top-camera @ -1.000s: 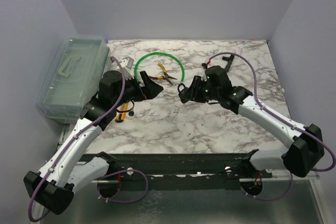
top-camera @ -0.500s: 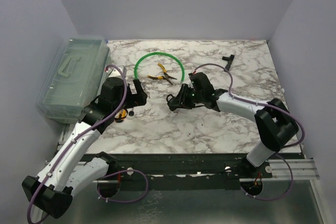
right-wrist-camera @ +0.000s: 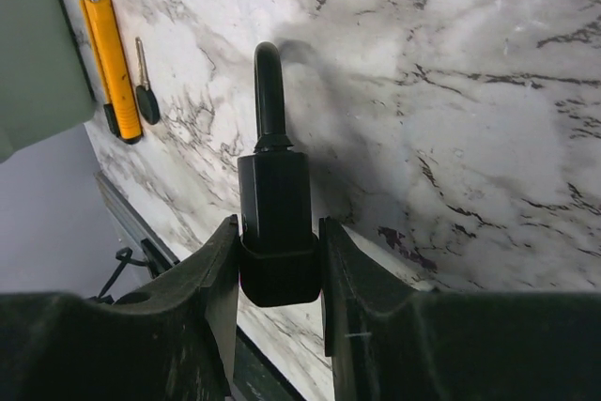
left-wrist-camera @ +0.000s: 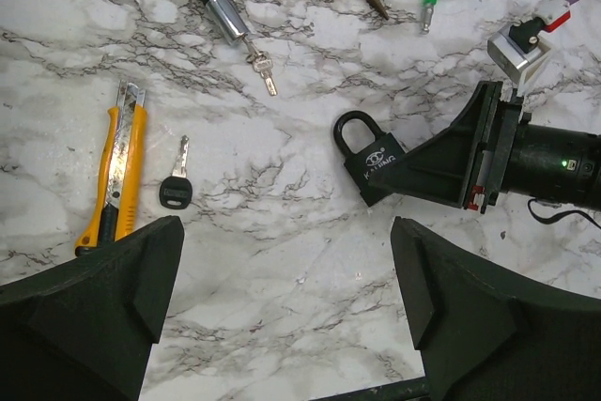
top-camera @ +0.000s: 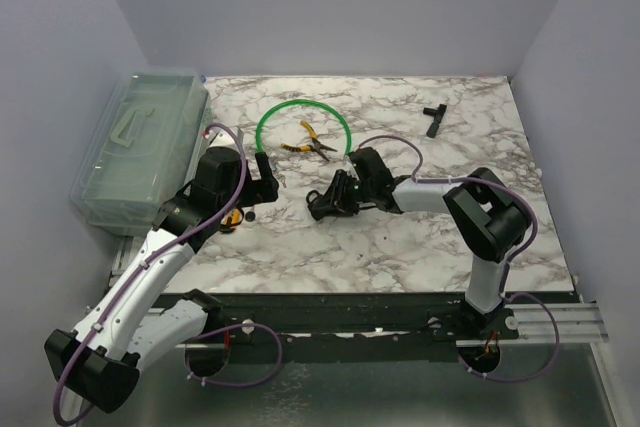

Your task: Unlock with the key

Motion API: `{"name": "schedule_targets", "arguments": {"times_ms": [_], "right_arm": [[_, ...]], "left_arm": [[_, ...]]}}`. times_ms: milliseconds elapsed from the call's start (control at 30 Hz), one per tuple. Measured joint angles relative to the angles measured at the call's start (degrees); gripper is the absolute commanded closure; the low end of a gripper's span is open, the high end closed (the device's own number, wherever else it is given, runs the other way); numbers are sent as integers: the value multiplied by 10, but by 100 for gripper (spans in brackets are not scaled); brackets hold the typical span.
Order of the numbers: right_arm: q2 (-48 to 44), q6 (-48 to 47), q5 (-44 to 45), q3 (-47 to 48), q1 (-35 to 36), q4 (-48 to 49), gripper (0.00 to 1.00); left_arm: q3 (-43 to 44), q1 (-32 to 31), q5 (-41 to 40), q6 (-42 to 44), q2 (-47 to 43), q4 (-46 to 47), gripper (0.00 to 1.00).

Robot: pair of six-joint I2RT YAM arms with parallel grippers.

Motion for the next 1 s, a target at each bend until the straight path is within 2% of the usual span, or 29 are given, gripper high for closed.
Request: {"name": "schedule_targets", "arguments": {"times_ms": [200,367,567,833,1000], "right_arm": [[15,13,-2,17,0,1,64],[20,15,-2,21,0,-6,48],[20,19,-6,21,0,-6,38],[2,13,2,16,-3,-14,18],[-17,0,23,15,-3,-47,9]], "left_arm": [[0,0,0,1,3,-1,3],[0,0,0,3,3,-3,3],[0,0,0,5,5,-4,3],[0,0,0,7,10,-4,3],[0,0,0,6,18,-4,3]]}}
